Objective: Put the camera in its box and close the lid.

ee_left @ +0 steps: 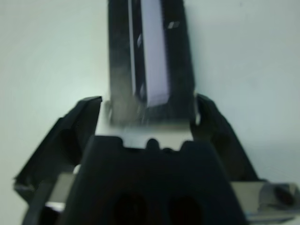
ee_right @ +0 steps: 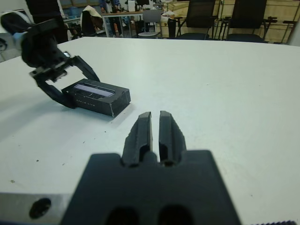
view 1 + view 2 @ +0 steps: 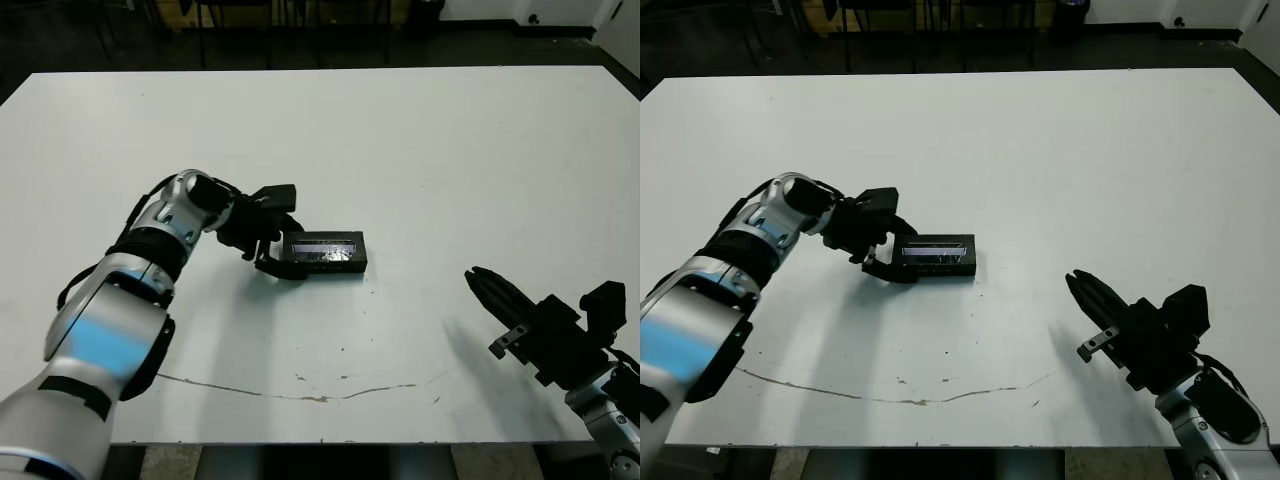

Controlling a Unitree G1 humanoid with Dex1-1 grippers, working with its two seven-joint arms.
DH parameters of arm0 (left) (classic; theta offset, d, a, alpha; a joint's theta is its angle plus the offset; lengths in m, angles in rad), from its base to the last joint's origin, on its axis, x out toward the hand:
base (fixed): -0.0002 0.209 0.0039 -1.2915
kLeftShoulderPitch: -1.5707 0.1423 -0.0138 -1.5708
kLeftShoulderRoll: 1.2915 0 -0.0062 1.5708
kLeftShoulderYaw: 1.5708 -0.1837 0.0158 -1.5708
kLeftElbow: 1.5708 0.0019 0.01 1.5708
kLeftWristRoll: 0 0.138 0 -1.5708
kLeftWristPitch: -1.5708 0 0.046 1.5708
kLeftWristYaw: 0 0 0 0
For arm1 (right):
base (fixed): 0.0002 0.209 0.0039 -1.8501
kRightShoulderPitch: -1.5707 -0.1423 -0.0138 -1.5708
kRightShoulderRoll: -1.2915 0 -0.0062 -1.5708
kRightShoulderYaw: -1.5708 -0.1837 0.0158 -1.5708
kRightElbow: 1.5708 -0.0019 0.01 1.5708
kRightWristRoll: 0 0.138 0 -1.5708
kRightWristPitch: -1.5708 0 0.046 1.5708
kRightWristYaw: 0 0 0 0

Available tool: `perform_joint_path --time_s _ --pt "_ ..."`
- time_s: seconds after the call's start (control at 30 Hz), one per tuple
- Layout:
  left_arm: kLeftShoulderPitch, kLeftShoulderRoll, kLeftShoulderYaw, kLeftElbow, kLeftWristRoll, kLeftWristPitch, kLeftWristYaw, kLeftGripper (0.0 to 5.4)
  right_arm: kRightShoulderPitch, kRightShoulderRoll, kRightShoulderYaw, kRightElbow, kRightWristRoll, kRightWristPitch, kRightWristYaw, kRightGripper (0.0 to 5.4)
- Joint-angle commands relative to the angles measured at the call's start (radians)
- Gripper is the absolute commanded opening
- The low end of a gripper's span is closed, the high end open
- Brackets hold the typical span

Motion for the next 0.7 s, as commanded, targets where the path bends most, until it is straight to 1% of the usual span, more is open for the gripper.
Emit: perform_joint_path --time_s 0.03,0.13,0.3,0.37,0.5,0.6,0.67,0.7 --pt "0.144 0.118 0.022 -0.041 0.005 0.017 -0.005 4.89 0.023 0.005 0.0 0.007 -0.012 -0.019 0.003 0.0" --pt "0.24 0.198 0.052 -0.171 -0.03 0.046 -0.004 5.39 0.03 0.014 -0.003 0.024 0.001 -0.029 0.01 0.0" --pt "0.403 0.318 0.107 -0.372 -0.098 0.112 0.005 5.39 0.03 0.014 0.005 0.028 0.002 -0.028 0.013 0.0" --pt "0.463 0.358 0.137 -0.453 -0.127 0.147 0.018 5.39 0.031 0.02 0.006 0.025 0.016 -0.024 0.017 0.0" --pt "0.586 0.417 0.232 -0.644 -0.214 0.255 0.07 5.39 0.04 0.029 0.015 0.016 0.015 -0.029 0.004 0.0" --pt "0.707 0.387 0.372 -0.834 -0.304 0.379 0.237 5.39 0.046 0.04 0.019 0.017 0.011 -0.037 -0.005 0.0" --pt "0.789 0.292 0.465 -1.002 -0.361 0.454 0.421 5.22 0.05 0.043 0.024 -0.002 0.011 -0.023 -0.024 0.0" --pt "0.82 0.25 0.491 -1.074 -0.375 0.479 0.5 5.11 0.052 0.043 0.026 -0.014 0.013 -0.013 -0.034 0.0"
